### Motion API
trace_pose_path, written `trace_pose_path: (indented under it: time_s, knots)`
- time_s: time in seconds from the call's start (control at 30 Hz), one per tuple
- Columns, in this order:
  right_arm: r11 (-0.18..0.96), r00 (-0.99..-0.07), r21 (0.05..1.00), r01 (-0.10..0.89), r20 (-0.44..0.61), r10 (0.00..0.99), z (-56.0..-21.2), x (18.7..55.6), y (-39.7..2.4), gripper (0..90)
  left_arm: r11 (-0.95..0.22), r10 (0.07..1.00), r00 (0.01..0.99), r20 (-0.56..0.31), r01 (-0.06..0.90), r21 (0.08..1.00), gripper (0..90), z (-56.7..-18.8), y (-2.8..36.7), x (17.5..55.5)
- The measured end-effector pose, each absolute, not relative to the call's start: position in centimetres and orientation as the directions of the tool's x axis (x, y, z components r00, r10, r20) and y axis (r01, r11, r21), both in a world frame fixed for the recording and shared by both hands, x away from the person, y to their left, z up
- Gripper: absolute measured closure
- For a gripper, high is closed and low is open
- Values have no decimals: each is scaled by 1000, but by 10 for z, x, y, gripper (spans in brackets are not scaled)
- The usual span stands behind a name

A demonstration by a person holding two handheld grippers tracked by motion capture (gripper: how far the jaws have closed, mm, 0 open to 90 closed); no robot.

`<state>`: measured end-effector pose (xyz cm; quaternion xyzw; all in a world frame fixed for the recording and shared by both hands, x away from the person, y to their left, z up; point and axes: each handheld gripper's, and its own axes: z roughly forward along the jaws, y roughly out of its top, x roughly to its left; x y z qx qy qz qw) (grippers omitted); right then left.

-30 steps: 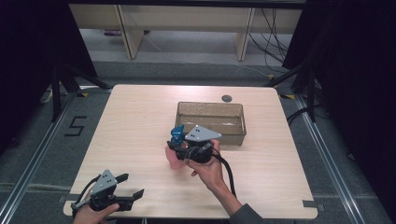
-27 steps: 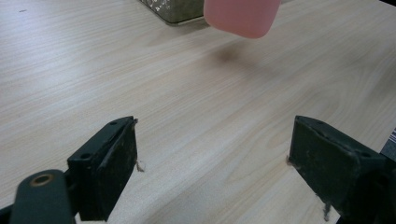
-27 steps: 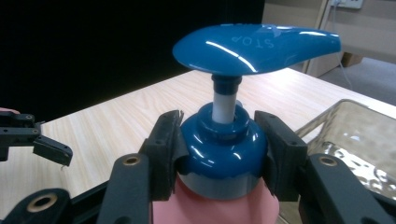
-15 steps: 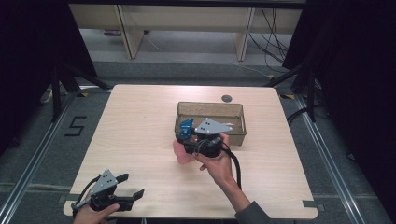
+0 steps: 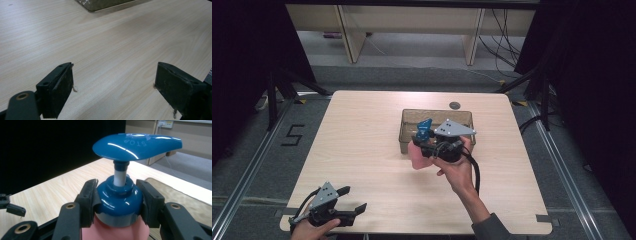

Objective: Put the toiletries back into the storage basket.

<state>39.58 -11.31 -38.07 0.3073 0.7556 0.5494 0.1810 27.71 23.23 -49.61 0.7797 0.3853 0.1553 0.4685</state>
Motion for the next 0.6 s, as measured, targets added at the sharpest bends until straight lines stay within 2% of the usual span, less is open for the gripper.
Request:
trace_pose_path:
  time_s: [0.2,0.4,0.6]
  knots:
    - [215,-719,936,278,54,693,-379,401,-125,534,-257,750,650,-122,457,851,147,-496,233,277]
    - [208,-698,947,243,22,716,-374,407,-137,534,-260,749,651,-121,457,851,147,-496,233,277]
    - [166,-671,947,275,65,739,-366,410,-152,534,-258,752,648,-121,459,850,147,-496,233,277]
